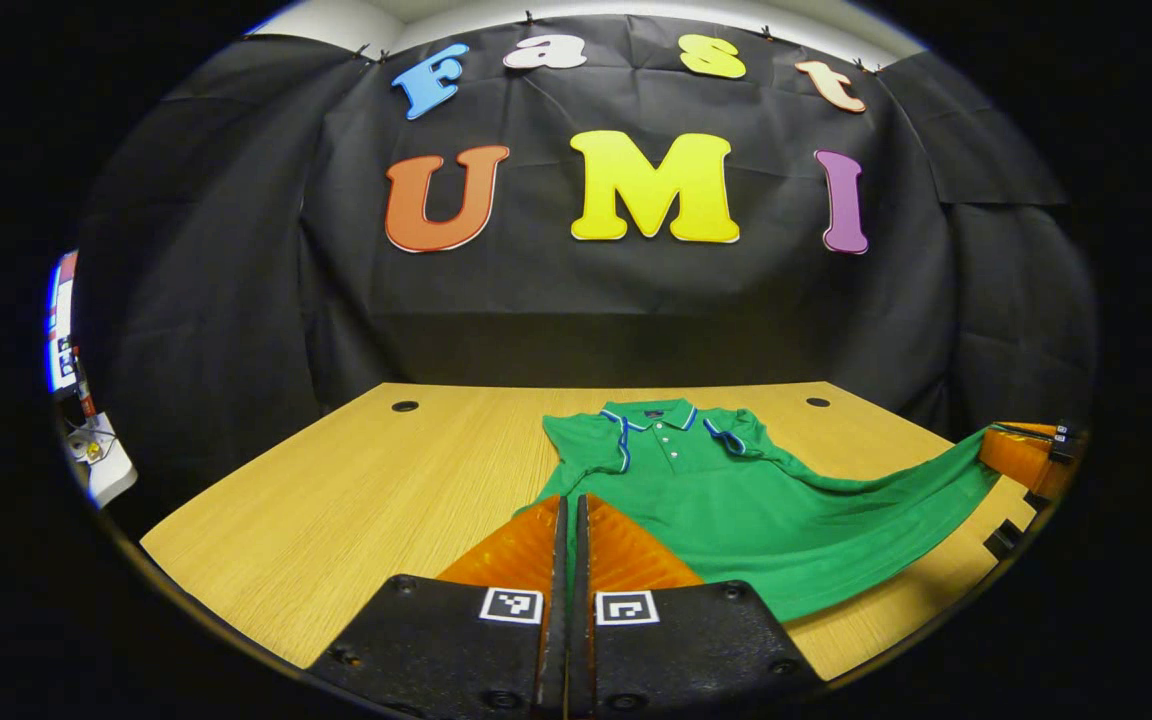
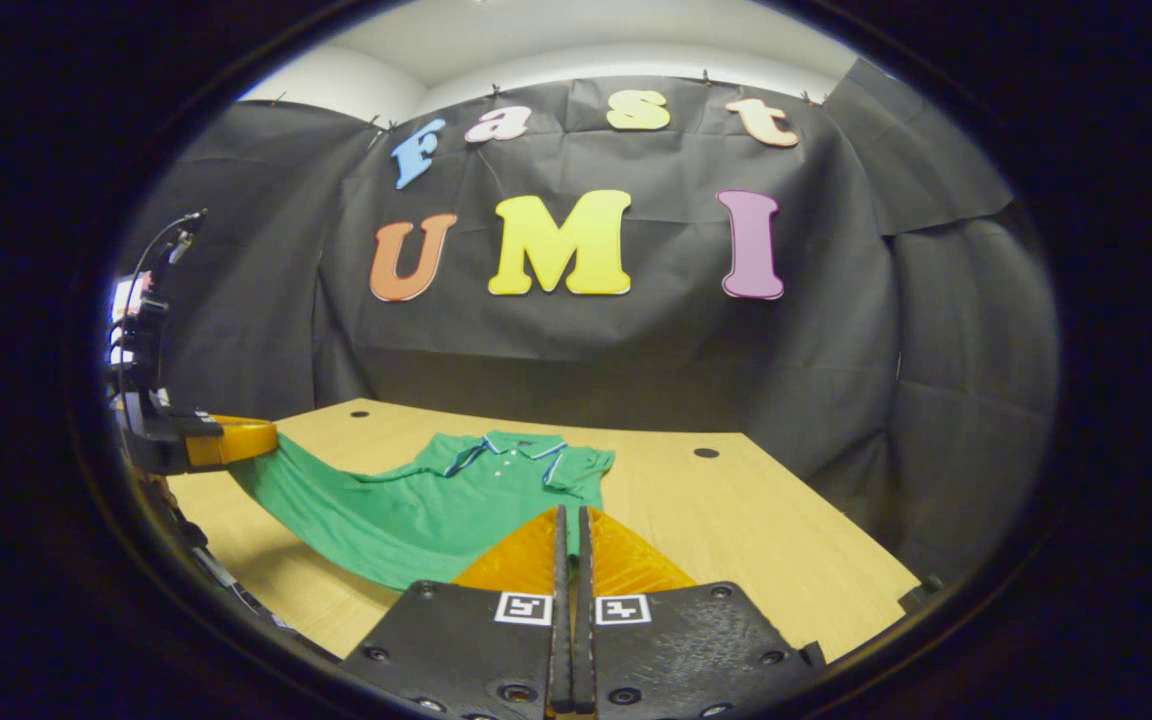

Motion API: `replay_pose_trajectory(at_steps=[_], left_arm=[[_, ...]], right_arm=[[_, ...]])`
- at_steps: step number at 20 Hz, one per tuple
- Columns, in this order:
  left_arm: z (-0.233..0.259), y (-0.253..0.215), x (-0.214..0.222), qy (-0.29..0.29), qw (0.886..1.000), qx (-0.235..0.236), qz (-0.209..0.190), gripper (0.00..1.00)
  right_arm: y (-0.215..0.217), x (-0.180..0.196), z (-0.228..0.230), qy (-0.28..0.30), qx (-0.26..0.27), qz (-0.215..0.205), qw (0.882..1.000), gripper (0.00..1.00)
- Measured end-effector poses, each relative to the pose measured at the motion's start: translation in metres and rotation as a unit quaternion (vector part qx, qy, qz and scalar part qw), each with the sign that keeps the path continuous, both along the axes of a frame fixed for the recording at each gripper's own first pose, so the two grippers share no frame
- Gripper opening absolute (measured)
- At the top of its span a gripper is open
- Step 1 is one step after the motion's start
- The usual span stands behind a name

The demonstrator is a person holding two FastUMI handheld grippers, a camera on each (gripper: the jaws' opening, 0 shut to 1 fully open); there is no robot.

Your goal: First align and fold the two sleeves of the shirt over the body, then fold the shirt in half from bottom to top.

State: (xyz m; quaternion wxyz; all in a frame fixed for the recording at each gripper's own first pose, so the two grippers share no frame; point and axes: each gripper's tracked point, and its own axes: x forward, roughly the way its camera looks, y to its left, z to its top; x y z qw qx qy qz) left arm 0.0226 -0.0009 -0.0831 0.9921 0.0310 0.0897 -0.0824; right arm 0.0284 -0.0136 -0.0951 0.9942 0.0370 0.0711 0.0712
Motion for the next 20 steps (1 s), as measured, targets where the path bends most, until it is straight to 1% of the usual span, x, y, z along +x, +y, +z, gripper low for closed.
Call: replay_pose_trajectory(at_steps=[3,4,8,9,11,14,15,16,17,20], left_arm=[[0.017,-0.003,0.023,-0.016,1.000,0.005,0.000,0.07],[0.019,-0.003,0.032,-0.015,1.000,0.003,0.000,0.07],[0.037,-0.007,0.070,-0.019,1.000,0.001,-0.002,0.07],[0.042,-0.007,0.082,-0.024,1.000,0.002,-0.001,0.07],[0.048,-0.009,0.102,-0.029,1.000,0.003,0.000,0.07],[0.051,-0.009,0.137,-0.027,1.000,0.015,0.004,0.07],[0.056,-0.010,0.150,-0.029,0.999,0.015,0.005,0.07],[0.058,-0.012,0.163,-0.030,0.999,0.015,0.007,0.07],[0.060,-0.012,0.178,-0.032,0.999,0.014,0.010,0.07],[0.061,-0.017,0.223,-0.027,1.000,0.008,0.011,0.07]], right_arm=[[-0.002,0.026,0.016,-0.013,-0.007,-0.007,1.000,0.04],[-0.002,0.036,0.021,-0.016,-0.006,-0.010,1.000,0.01],[-0.008,0.077,0.039,-0.021,-0.001,-0.023,1.000,0.01],[-0.009,0.088,0.041,-0.020,0.000,-0.025,0.999,0.00],[-0.010,0.113,0.045,-0.015,-0.001,-0.031,0.999,0.01],[-0.012,0.156,0.053,-0.015,-0.009,-0.039,0.999,0.01],[-0.009,0.170,0.055,-0.014,-0.009,-0.039,0.999,0.00],[-0.007,0.187,0.056,-0.013,-0.010,-0.040,0.999,0.04],[-0.005,0.203,0.058,-0.011,-0.013,-0.039,0.999,0.01],[-0.001,0.259,0.060,-0.012,-0.028,-0.045,0.999,0.01]])
